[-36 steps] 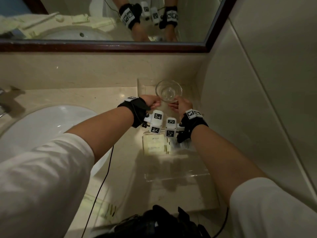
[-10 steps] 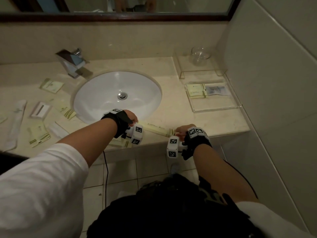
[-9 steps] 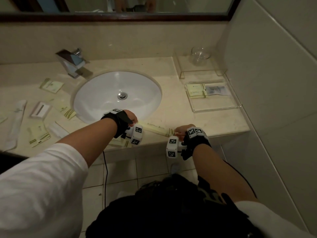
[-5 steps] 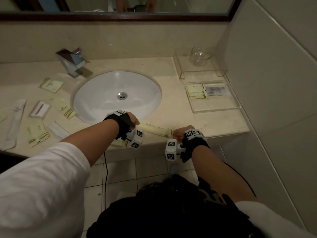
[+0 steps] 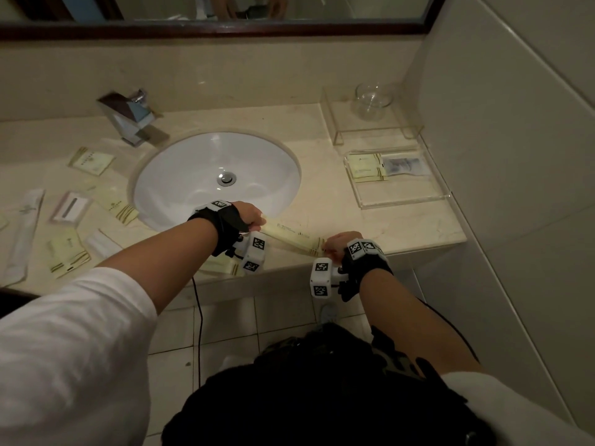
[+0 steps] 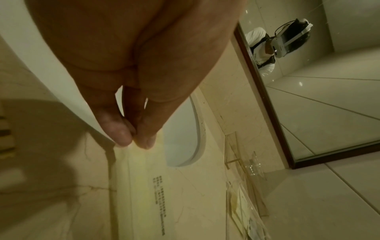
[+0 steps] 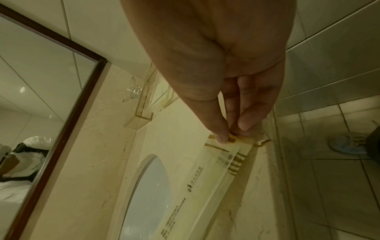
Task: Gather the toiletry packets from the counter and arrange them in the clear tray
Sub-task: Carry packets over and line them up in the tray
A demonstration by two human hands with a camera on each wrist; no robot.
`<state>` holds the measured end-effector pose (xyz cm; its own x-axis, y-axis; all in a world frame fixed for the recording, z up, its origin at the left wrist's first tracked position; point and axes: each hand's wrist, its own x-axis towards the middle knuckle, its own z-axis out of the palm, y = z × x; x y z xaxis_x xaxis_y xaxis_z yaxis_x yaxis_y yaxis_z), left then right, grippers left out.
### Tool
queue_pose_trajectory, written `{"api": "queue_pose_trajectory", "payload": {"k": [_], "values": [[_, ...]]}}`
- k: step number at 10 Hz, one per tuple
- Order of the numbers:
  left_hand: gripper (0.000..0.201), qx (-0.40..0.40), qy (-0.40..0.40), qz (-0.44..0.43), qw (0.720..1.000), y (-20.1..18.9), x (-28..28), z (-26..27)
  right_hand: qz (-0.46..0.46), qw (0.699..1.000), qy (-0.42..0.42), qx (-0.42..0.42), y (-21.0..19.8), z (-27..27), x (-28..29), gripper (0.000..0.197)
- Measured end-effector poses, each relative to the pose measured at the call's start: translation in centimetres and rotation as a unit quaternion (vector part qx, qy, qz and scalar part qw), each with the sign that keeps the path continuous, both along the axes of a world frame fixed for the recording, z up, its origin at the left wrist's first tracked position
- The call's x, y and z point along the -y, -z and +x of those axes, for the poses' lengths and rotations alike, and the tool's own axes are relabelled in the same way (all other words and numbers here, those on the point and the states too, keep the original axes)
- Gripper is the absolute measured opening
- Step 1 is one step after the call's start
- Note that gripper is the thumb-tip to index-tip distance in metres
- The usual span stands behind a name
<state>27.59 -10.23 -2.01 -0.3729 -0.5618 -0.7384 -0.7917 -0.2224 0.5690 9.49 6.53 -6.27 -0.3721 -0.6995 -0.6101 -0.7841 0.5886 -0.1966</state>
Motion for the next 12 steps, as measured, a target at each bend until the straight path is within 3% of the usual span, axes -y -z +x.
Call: {"api": "queue_pose_trajectory", "payload": {"k": [1,2,3,4,5,6,7,8,9,10,11,12], "values": [[0.026,-0.031,-0.037,0.028,0.998,-0.2,0.1,-0.2,-0.038,0.996,0.062,0.042,-0.4,-0.1,-0.1,0.032],[0.023,-0.062,-0.058,0.029,0.996,-0.7,0.5,-0.7,-0.1,0.97,0.186,0.117,-1.1,-1.3,0.1,0.043],[0.027,-0.067,-0.036,0.037,0.996,-1.6,0.7,-1.2,-0.162,0.87,0.389,0.256,-1.0,-2.5,0.9,0.049],[0.03,-0.112,-0.065,0.059,0.99,-2.3,0.5,-2.4,-0.233,0.832,0.418,0.28,-2.9,-3.6,1.4,0.043],[0.028,-0.146,-0.086,0.095,0.981,-2.3,0.6,-4.3,-0.301,0.736,0.512,0.323,-4.3,-4.8,1.2,0.011],[0.021,-0.173,-0.126,0.081,0.973,-2.2,0.3,-5.9,-0.309,0.712,0.543,0.32,-4.2,-6.0,1.1,0.007],[0.02,-0.193,-0.119,0.085,0.97,-2.8,-0.3,-8.3,-0.336,0.662,0.581,0.334,-4.6,-7.8,0.9,0.018],[0.024,-0.186,-0.112,0.097,0.971,-3.2,-0.4,-10.3,-0.345,0.649,0.593,0.328,-4.9,-9.7,0.7,0.014],[0.039,-0.187,-0.101,0.103,0.972,-3.2,-0.9,-13.3,-0.329,0.691,0.566,0.306,-4.7,-13.0,0.4,0.022],[0.021,-0.177,-0.11,0.076,0.975,-3.2,-1.5,-15.9,-0.316,0.722,0.522,0.327,-4.5,-16.7,0.1,0.024],[0.022,-0.174,-0.107,0.062,0.977,-3.0,-1.8,-18.1,-0.301,0.745,0.507,0.311,-4.6,-19.4,0.1,0.025],[0.023,-0.13,-0.08,0.025,0.988,-2.9,-2.0,-20.7,-0.208,0.816,0.479,0.248,-5.3,-21.4,0.5,0.023]]}}
